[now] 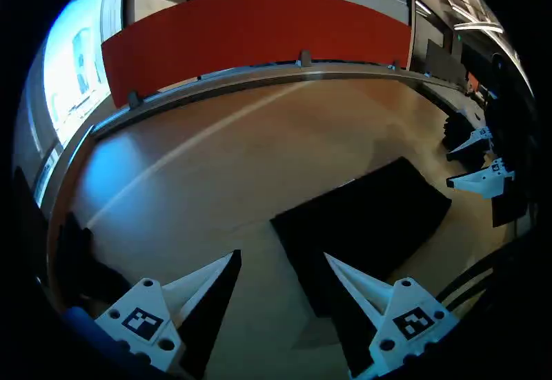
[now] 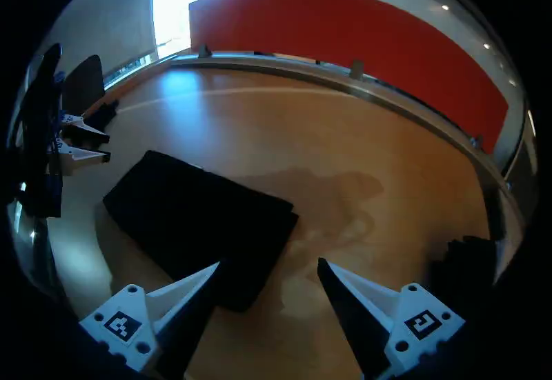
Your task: Fold towel
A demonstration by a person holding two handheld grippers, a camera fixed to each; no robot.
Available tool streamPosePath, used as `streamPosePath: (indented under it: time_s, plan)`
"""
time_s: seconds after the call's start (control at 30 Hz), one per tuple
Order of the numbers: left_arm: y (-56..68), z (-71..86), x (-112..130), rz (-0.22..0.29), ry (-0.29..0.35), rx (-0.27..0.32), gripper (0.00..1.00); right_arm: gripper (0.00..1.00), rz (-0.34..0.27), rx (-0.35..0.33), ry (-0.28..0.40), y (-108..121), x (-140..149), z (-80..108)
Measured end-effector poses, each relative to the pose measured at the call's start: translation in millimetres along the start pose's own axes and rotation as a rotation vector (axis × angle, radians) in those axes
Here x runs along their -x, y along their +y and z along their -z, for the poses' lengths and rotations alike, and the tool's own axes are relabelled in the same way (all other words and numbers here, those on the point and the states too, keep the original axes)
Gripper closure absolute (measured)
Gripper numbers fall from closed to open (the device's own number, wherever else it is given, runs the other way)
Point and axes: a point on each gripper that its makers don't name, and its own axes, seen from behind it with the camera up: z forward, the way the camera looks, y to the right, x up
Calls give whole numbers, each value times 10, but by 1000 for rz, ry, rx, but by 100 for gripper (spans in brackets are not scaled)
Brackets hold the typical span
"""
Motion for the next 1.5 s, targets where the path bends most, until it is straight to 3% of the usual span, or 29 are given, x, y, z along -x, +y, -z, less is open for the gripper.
streamPosePath:
  time_s: [0.3,0.5,1.0,1.3,1.5]
  plan:
    - [0,247,236,54,-6,-26,22,0,-24,7,13,-17,100,196]
    - [-20,335,317,80,-6,-41,22,0,-16,2,15,-9,126,223]
    - [-224,637,446,127,8,-110,22,0,120,-104,10,-153,161,167]
    - [-380,810,561,161,9,-151,22,0,189,-151,-40,-173,304,111]
    - [-438,889,634,173,4,-169,22,7,211,-187,-78,-189,462,41]
